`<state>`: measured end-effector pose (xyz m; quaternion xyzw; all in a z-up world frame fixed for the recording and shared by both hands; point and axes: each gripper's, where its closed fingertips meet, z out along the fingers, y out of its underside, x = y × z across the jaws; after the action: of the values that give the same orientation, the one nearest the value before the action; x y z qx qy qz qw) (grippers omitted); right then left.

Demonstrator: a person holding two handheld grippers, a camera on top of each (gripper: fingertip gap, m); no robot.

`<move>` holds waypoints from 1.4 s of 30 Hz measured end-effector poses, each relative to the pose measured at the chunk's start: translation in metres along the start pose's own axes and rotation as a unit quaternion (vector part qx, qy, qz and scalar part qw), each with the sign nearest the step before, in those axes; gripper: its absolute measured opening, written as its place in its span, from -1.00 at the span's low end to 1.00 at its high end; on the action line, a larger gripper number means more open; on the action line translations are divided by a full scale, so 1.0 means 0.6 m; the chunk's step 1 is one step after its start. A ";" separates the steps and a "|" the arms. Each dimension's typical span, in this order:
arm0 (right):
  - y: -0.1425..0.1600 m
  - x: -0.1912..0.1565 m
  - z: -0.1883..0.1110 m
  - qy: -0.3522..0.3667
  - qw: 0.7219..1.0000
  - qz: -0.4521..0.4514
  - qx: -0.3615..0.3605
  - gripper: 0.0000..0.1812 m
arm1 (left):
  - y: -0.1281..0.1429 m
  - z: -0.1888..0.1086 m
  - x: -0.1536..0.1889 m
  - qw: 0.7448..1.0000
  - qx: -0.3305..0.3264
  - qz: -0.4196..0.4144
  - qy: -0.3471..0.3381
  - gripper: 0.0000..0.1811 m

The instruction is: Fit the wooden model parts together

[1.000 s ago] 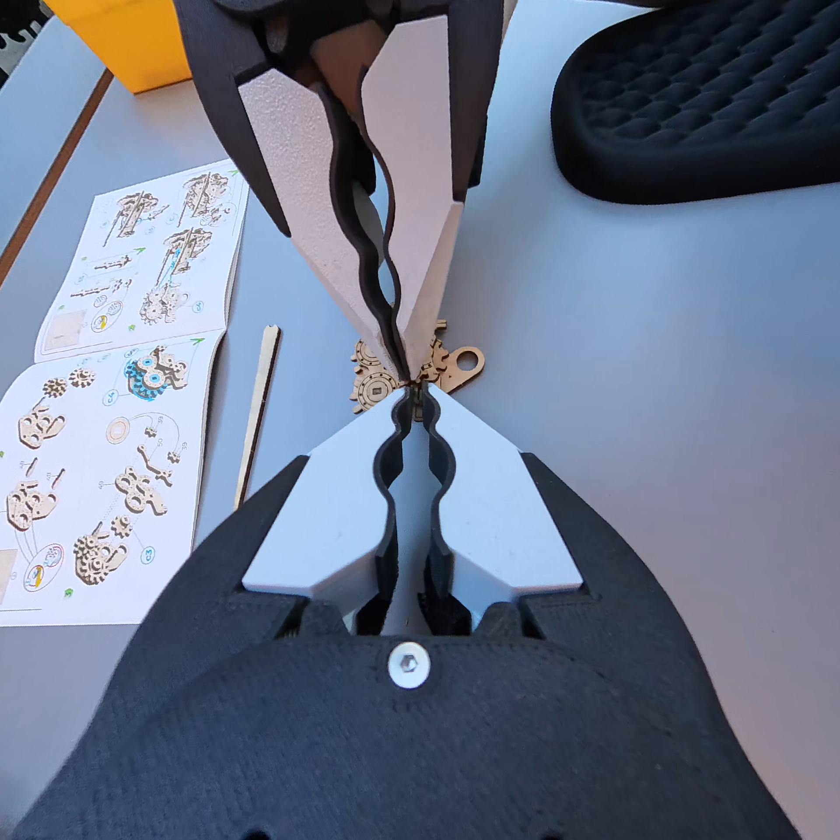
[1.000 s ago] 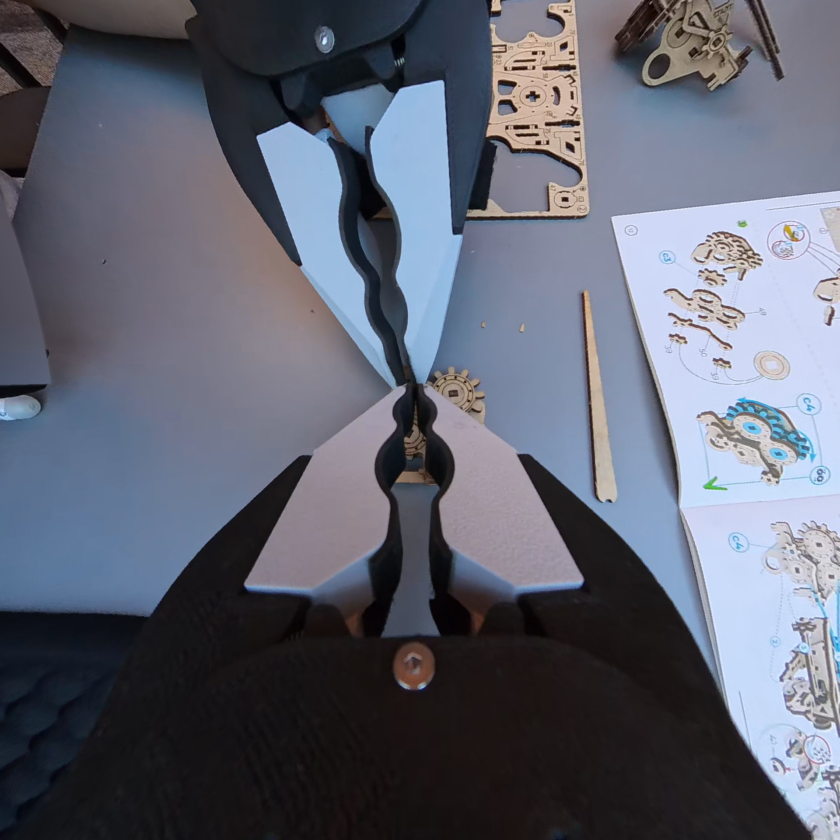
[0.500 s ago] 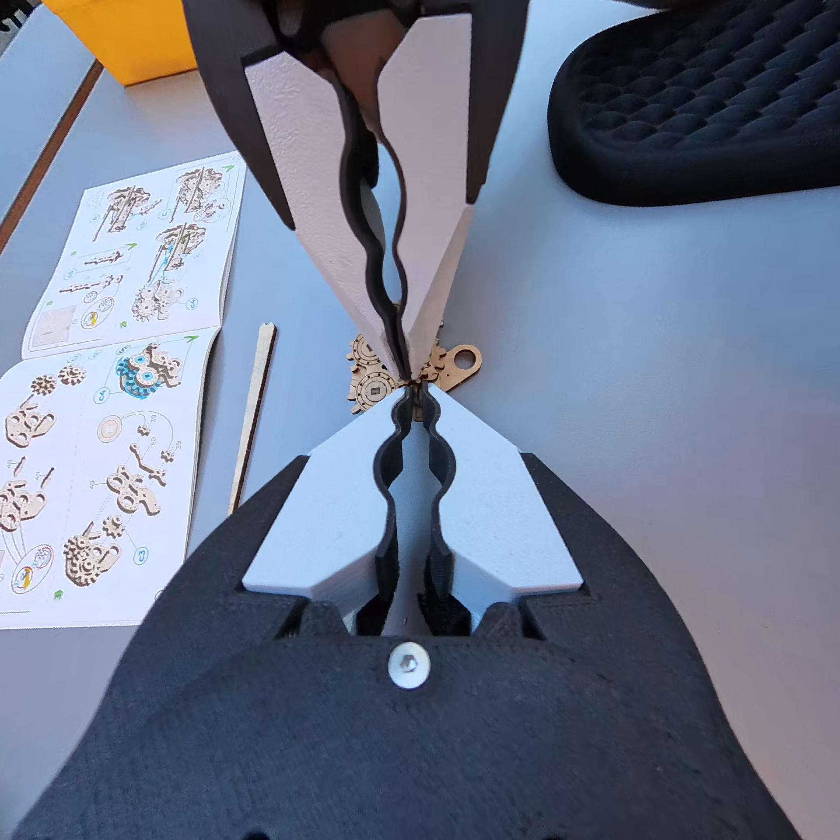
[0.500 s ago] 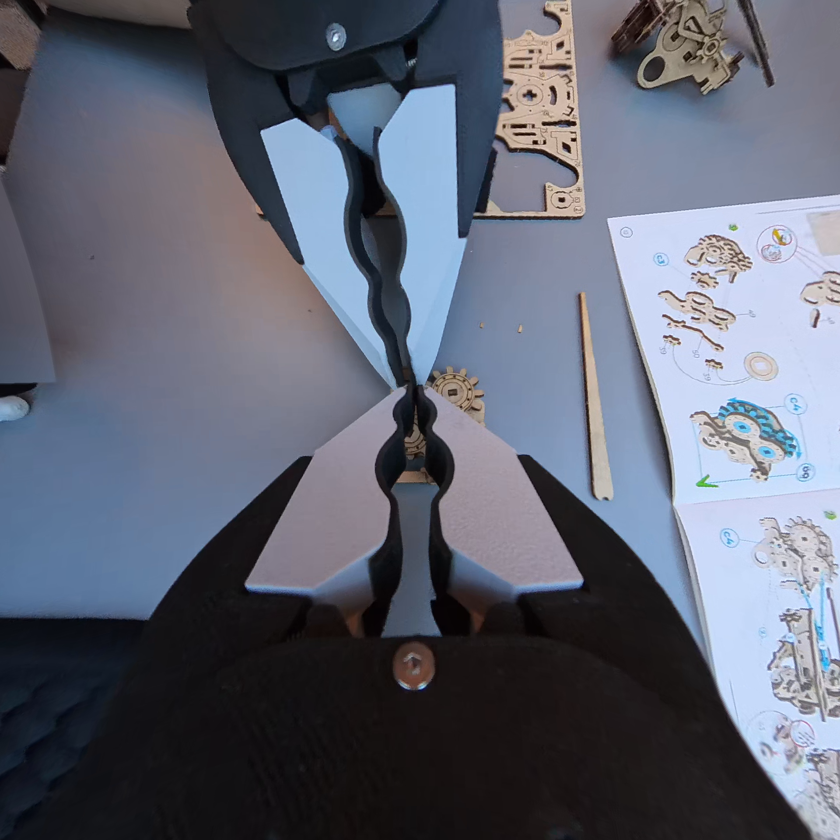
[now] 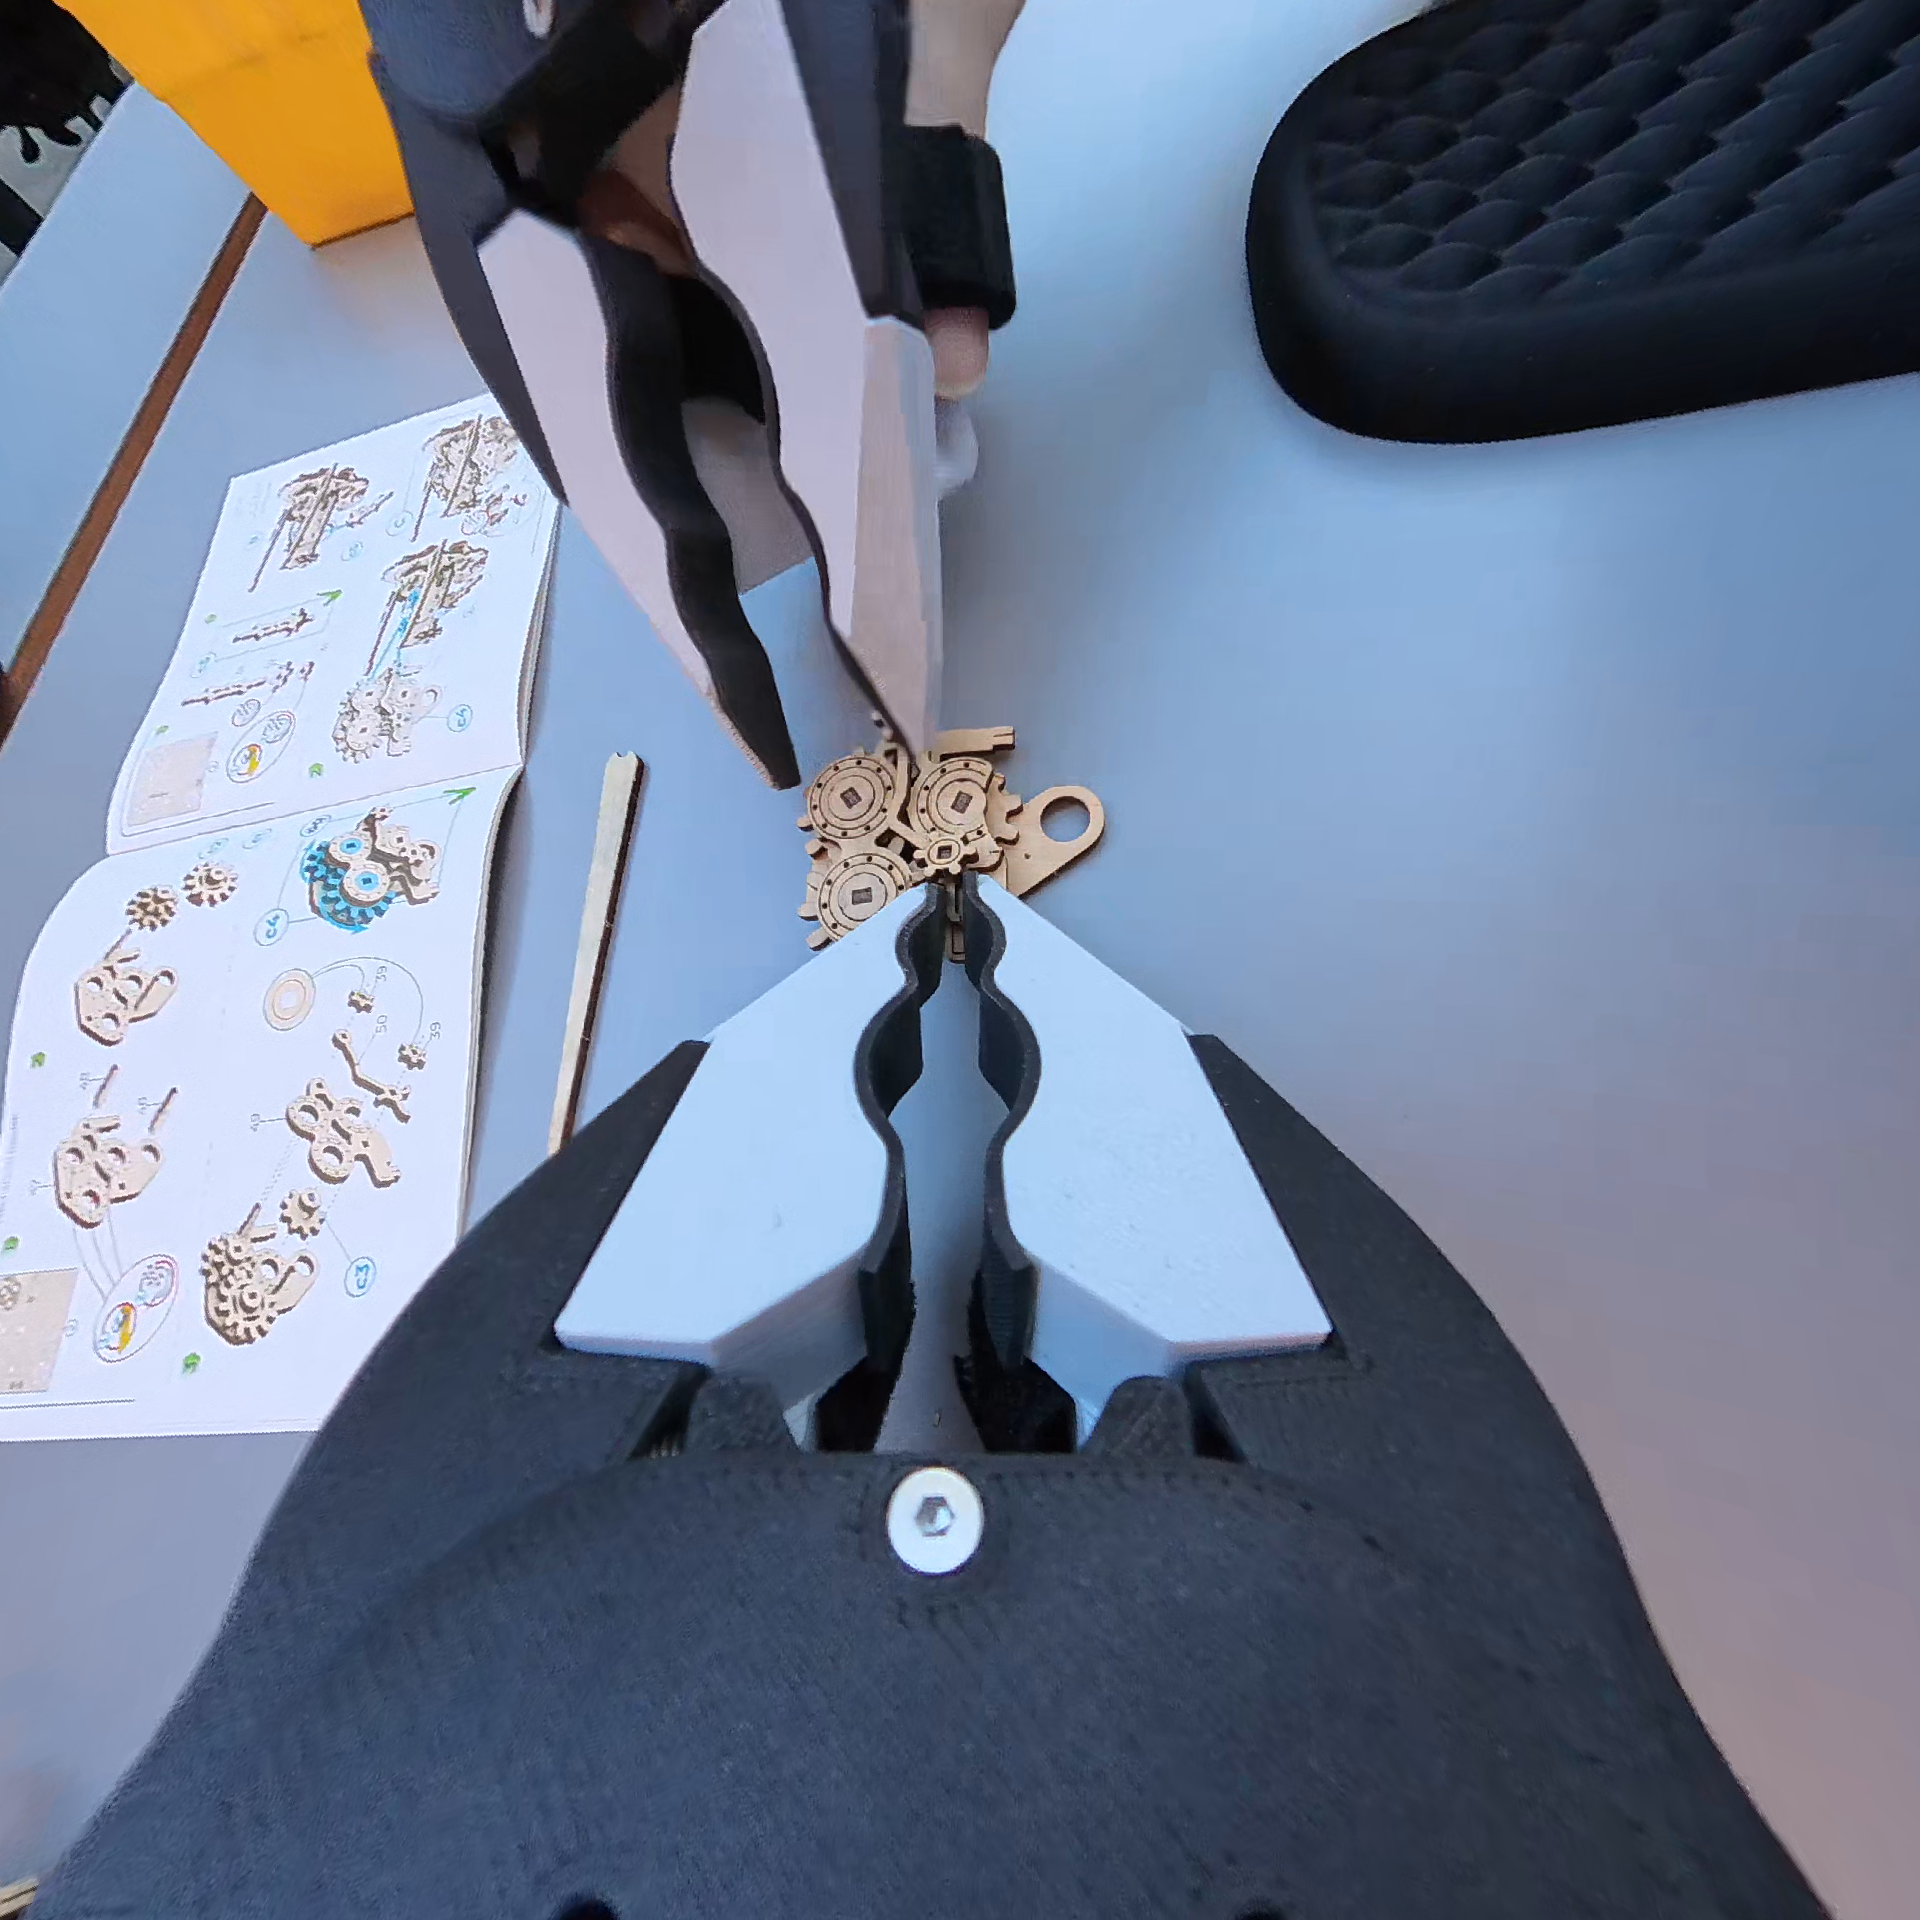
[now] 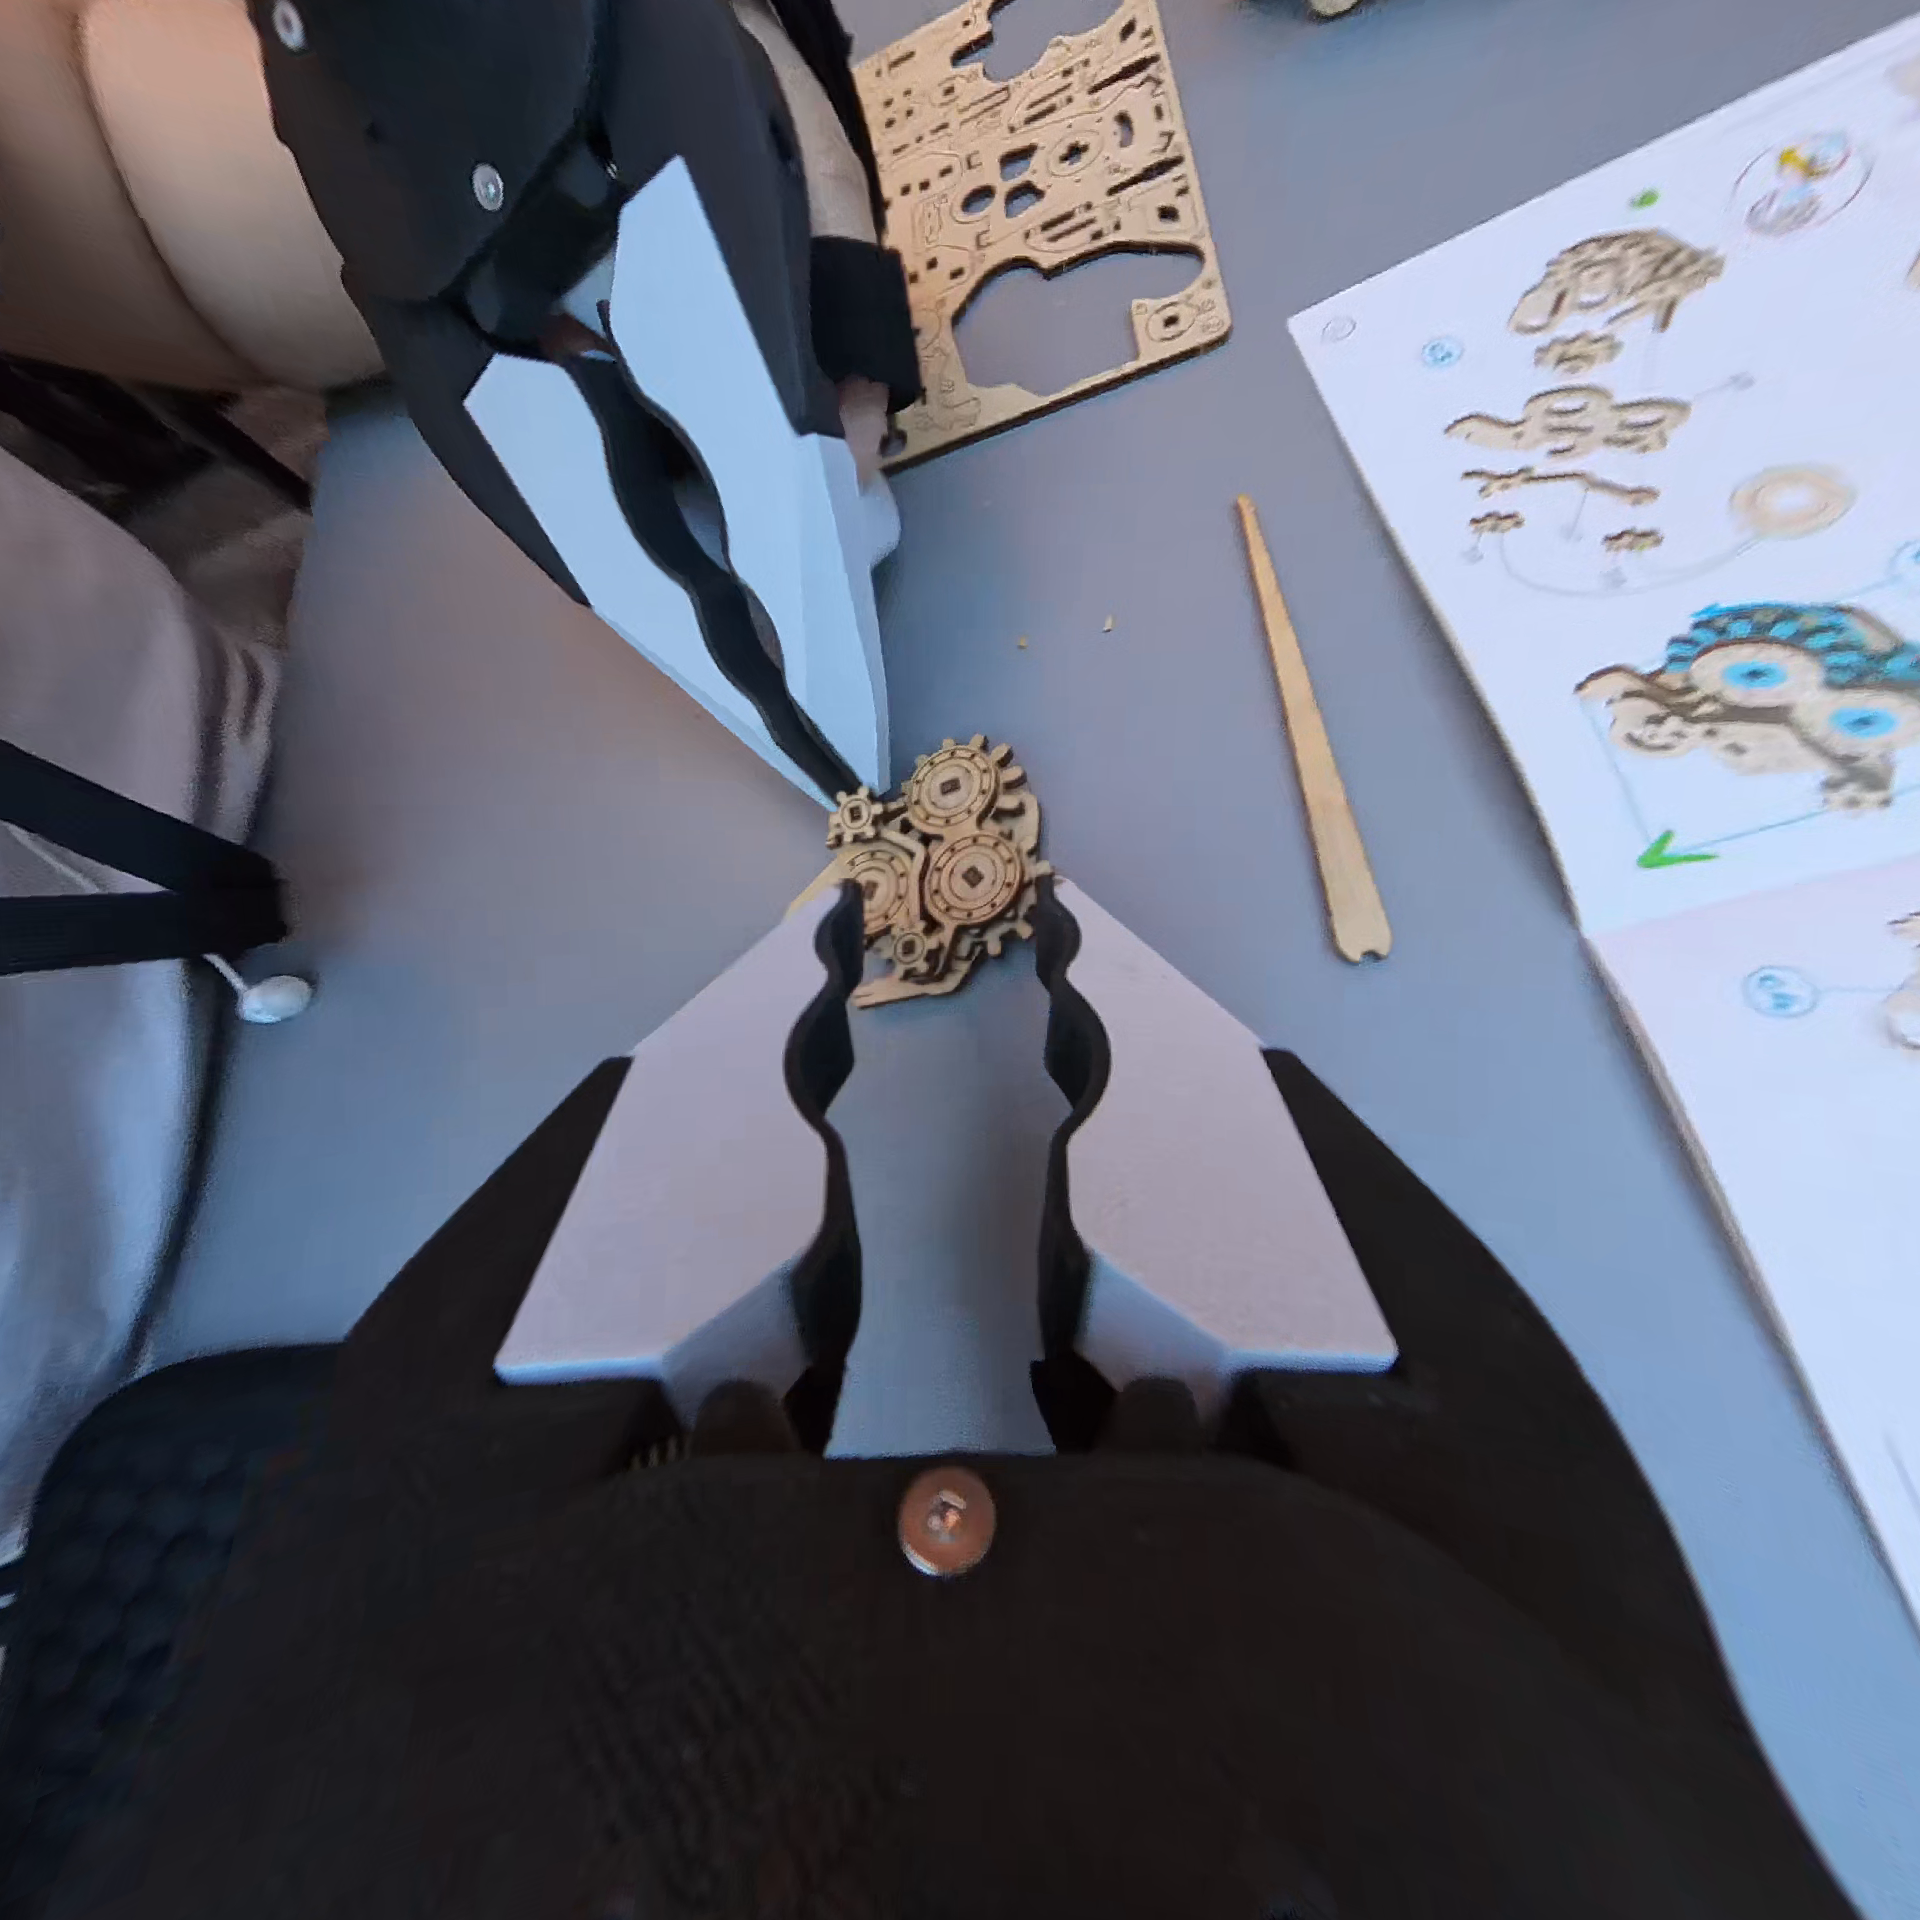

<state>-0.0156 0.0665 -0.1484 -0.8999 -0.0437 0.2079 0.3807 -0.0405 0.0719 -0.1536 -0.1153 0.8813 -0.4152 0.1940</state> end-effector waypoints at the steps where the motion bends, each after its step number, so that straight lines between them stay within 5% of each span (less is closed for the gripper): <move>1: 0.003 -0.003 -0.002 -0.020 1.000 0.015 0.002 -0.59 | 0.000 0.000 0.000 1.000 -0.001 0.010 -0.003 -1.00; 10: 0.020 0.006 0.010 0.036 0.989 -0.140 0.009 -0.45 | 0.001 0.000 -0.001 0.999 -0.006 0.048 -0.022 -1.00; 18: 0.017 0.003 0.015 0.022 0.992 -0.128 0.008 -0.37 | 0.000 0.001 0.000 0.998 -0.003 0.051 -0.022 -1.00; 23: 0.018 -0.005 0.019 0.026 0.987 -0.160 0.000 -0.52 | -0.002 0.002 0.002 0.999 -0.002 0.050 -0.019 -0.92; 29: 0.007 -0.015 0.005 0.041 0.973 -0.228 0.007 -0.51 | -0.013 -0.030 -0.018 0.998 0.030 -0.053 0.013 -0.69; 32: -0.010 -0.035 -0.004 0.043 0.961 -0.272 0.024 -0.51 | -0.020 -0.052 -0.045 0.972 0.079 -0.212 0.065 -0.59; 35: -0.018 -0.062 -0.006 0.044 0.942 -0.333 0.018 -0.51 | -0.059 -0.072 -0.037 0.896 0.165 -0.362 0.195 -0.59; 37: -0.021 -0.074 -0.004 0.058 0.923 -0.379 0.007 -0.51 | -0.066 -0.072 -0.028 0.867 0.171 -0.402 0.240 -0.55; 42: -0.021 -0.090 0.004 0.074 0.895 -0.439 -0.021 -0.51 | -0.059 -0.052 0.014 0.850 0.116 -0.422 0.292 -0.57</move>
<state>-0.0646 0.0640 -0.1227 -0.8101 -0.4101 -0.0484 0.4161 -0.0604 0.0677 -0.1102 -0.3265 0.7092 -0.5709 -0.2542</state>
